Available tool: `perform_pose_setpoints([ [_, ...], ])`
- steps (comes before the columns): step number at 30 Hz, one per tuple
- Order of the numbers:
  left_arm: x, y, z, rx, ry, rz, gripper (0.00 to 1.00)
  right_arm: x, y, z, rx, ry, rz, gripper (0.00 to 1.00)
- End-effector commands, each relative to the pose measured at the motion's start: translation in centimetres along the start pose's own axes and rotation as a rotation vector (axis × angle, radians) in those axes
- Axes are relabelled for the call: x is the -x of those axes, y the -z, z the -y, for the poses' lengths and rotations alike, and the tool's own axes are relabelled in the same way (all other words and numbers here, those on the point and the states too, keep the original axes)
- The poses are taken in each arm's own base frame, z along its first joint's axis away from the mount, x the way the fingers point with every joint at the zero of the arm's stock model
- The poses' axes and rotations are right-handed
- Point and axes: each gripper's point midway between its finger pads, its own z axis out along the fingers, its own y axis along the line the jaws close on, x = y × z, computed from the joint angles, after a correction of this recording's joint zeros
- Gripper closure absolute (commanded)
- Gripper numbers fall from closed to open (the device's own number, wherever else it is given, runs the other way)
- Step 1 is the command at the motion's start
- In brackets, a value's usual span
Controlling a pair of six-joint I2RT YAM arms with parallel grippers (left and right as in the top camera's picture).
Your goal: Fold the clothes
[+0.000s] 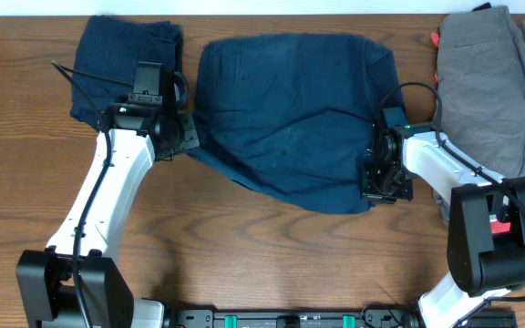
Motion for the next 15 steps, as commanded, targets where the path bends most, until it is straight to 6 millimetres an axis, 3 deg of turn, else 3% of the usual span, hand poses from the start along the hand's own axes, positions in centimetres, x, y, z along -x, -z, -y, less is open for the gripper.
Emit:
perform_pose_setpoints([
  [1,0.7,2.1,0.2,-0.007,-0.001,0.050,0.94,-0.4,1.7,0.2,0.023,-0.034,-0.005,0.99],
  [9,-1.2,7.3,-0.2,-0.023,-0.003,0.093,0.94,0.0,14.8,2.2,0.078,-0.020,0.233,0.99],
  [12,-2.1,8.8,-0.5,-0.026,-0.004,0.101,0.94,-0.7,18.3,3.3,0.081,-0.029,0.308,0.99],
  [15,-3.0,9.9,-0.8,-0.026,-0.004,0.102,0.94,-1.5,20.1,4.3,0.075,-0.044,0.347,0.99],
])
